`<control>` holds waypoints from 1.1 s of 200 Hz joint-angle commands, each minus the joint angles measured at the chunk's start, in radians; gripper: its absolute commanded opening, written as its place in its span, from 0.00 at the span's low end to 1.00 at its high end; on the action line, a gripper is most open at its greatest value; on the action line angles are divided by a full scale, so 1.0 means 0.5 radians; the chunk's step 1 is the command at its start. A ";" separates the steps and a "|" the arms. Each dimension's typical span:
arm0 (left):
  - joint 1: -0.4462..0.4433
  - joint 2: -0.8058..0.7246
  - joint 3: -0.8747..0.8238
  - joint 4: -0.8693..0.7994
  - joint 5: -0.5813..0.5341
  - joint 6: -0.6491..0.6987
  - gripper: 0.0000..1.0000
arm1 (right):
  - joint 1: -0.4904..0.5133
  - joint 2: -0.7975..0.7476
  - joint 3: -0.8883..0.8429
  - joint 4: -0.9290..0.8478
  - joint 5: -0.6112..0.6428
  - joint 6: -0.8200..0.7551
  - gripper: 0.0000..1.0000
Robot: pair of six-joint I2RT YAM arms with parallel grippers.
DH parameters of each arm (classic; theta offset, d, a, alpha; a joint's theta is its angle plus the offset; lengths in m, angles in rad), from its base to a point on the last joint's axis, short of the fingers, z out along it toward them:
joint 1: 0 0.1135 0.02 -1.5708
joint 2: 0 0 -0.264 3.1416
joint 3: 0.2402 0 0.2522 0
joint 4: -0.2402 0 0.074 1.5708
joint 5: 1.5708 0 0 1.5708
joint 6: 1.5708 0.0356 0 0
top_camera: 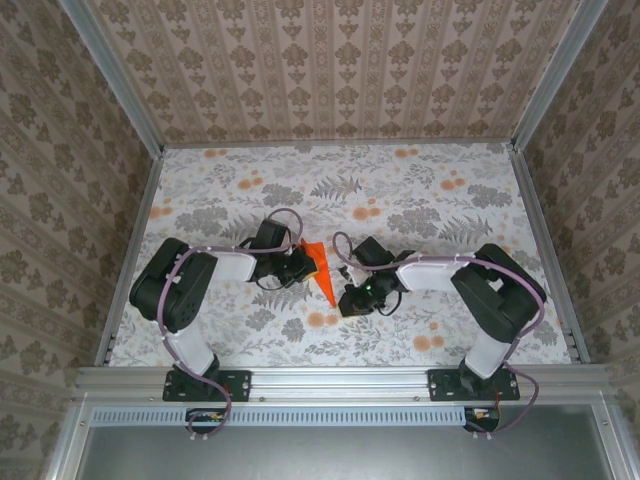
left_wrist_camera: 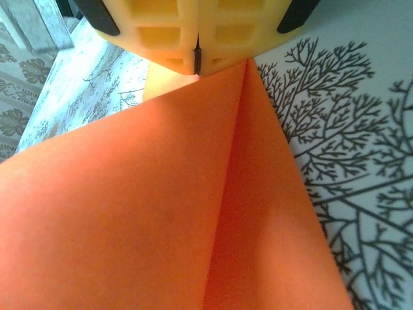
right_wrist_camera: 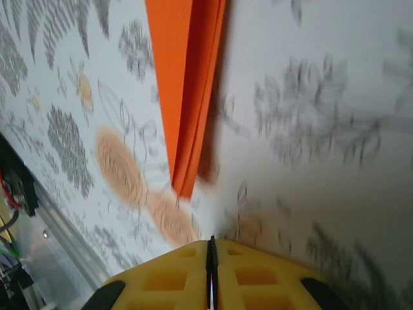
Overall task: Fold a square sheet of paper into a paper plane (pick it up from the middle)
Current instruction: Fold the wing for the fifth time at the center of the table.
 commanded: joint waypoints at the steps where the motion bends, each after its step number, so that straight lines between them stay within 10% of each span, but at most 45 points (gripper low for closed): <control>1: 0.012 0.073 -0.086 -0.195 -0.211 0.024 0.00 | 0.005 -0.232 0.034 -0.076 0.119 -0.002 0.13; 119: -0.024 -0.091 0.003 -0.053 -0.033 0.061 0.00 | 0.013 0.406 0.390 0.272 0.232 0.160 0.09; 220: -0.015 -0.246 0.158 -0.287 -0.082 0.617 0.16 | -0.026 0.446 0.357 0.154 0.208 0.074 0.10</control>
